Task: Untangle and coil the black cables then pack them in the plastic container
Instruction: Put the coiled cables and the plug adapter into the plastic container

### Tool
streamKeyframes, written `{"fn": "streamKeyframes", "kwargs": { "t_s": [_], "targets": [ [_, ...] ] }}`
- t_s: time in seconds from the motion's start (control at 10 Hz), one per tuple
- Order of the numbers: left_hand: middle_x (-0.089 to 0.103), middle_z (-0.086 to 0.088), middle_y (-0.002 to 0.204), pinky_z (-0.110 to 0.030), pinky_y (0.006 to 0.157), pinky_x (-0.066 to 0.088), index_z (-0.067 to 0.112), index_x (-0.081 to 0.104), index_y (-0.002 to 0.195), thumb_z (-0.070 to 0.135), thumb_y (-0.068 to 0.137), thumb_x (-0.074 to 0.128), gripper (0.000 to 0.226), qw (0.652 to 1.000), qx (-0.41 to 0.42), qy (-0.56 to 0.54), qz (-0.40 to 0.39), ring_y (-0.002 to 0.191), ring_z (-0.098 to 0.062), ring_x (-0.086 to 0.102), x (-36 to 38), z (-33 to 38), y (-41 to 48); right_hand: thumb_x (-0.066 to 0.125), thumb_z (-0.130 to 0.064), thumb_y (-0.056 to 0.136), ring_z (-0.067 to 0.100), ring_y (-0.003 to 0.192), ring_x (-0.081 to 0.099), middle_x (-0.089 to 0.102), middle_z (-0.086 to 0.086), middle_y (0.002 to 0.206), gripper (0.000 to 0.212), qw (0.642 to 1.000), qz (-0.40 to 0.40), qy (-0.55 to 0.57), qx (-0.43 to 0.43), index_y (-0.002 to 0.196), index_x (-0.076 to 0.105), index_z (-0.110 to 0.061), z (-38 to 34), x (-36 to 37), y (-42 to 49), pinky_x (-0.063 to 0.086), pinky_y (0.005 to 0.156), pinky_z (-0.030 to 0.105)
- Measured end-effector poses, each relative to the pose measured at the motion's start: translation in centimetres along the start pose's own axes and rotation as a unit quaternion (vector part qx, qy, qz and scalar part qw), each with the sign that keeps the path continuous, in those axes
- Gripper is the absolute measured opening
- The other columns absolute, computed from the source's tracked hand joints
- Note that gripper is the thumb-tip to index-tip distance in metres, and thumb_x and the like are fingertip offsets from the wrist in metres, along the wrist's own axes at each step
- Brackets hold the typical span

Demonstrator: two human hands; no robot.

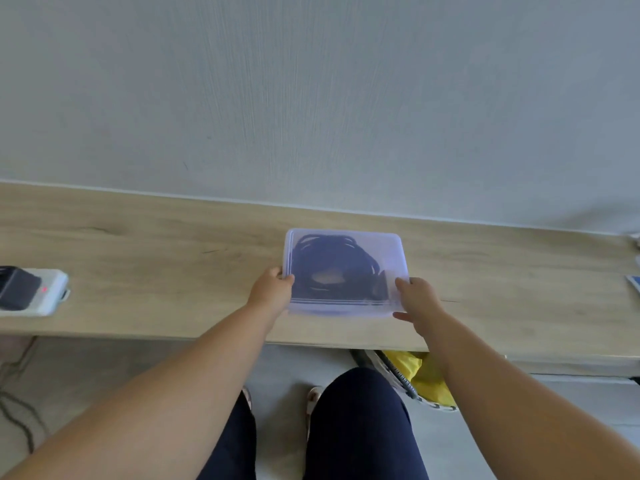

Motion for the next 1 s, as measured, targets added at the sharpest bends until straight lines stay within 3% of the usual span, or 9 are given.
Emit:
{"fn": "streamKeyframes", "kwargs": {
  "t_s": [0.2,0.3,0.5,0.7,0.8,0.9,1.0],
  "targets": [
    [0.059,-0.014,0.113,-0.033,0.065,0.052,0.012,0.059,0.113,0.015,0.097,0.046,0.021,0.999,-0.021,-0.026,0.030,0.093,-0.027,0.054,-5.4,-0.1,3.0,0.044,-0.016,0.099,0.029,0.099,0.051,0.050,0.013,0.110,0.019,0.998,-0.046,-0.037,-0.024,0.110,0.055,-0.006,-3.4,4.5,0.0,0.053,0.079,0.040],
    [0.059,-0.012,0.104,-0.041,0.076,0.052,0.018,0.060,0.085,0.013,0.097,0.045,0.020,0.998,-0.022,-0.027,0.060,0.091,-0.027,0.055,-10.0,1.1,5.7,0.042,-0.012,0.099,0.028,0.096,0.049,0.049,0.013,0.107,0.025,0.995,-0.086,-0.022,-0.034,0.116,0.057,0.001,-6.4,9.1,0.6,0.050,0.080,0.040],
    [0.055,-0.010,0.101,-0.037,0.070,0.052,0.020,0.054,0.073,0.011,0.096,0.045,0.027,0.995,-0.036,-0.030,0.089,0.090,-0.026,0.053,-14.5,2.8,10.0,0.040,-0.008,0.099,0.029,0.095,0.050,0.050,0.013,0.106,0.026,0.995,-0.098,-0.005,-0.023,0.118,0.056,0.000,-9.7,14.8,2.6,0.050,0.074,0.039],
    [0.057,-0.010,0.101,-0.041,0.077,0.053,0.018,0.061,0.100,0.010,0.096,0.044,0.019,0.995,-0.053,-0.033,0.073,0.089,-0.027,0.055,-14.8,4.4,10.8,0.040,-0.007,0.099,0.028,0.093,0.049,0.049,0.013,0.103,0.019,0.995,-0.095,-0.026,0.013,0.109,0.056,-0.006,-11.2,15.4,3.1,0.048,0.065,0.033],
    [0.058,-0.009,0.100,-0.046,0.084,0.054,0.016,0.061,0.108,0.010,0.095,0.044,0.022,0.996,-0.061,-0.020,0.061,0.091,-0.028,0.056,-15.1,4.8,11.1,0.041,-0.007,0.099,0.029,0.091,0.050,0.049,0.014,0.101,0.015,0.995,-0.086,-0.041,0.038,0.104,0.056,-0.006,-11.5,15.4,3.2,0.052,0.072,0.041],
    [0.057,-0.007,0.104,-0.046,0.086,0.053,0.017,0.058,0.117,0.012,0.096,0.045,0.026,0.997,-0.063,-0.012,0.050,0.095,-0.027,0.056,-15.1,4.7,11.2,0.040,-0.007,0.099,0.028,0.089,0.051,0.050,0.014,0.100,0.022,0.994,-0.082,-0.063,0.043,0.110,0.057,0.001,-11.4,15.3,3.6,0.052,0.076,0.043],
    [0.060,-0.009,0.110,-0.038,0.080,0.051,0.014,0.056,0.124,0.013,0.096,0.043,0.031,0.997,-0.061,0.020,0.046,0.092,-0.026,0.056,-15.0,5.0,11.1,0.041,-0.009,0.099,0.028,0.089,0.050,0.053,0.016,0.105,0.021,0.991,-0.093,-0.089,0.044,0.110,0.057,-0.001,-11.5,15.5,3.8,0.050,0.068,0.035]
  ]
}}
Point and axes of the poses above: each hand's wrist, its own y-axis towards the middle knuckle, its own x-axis out of the palm, z = x × y, the point moved 7 cm from there along y, towards the middle knuckle
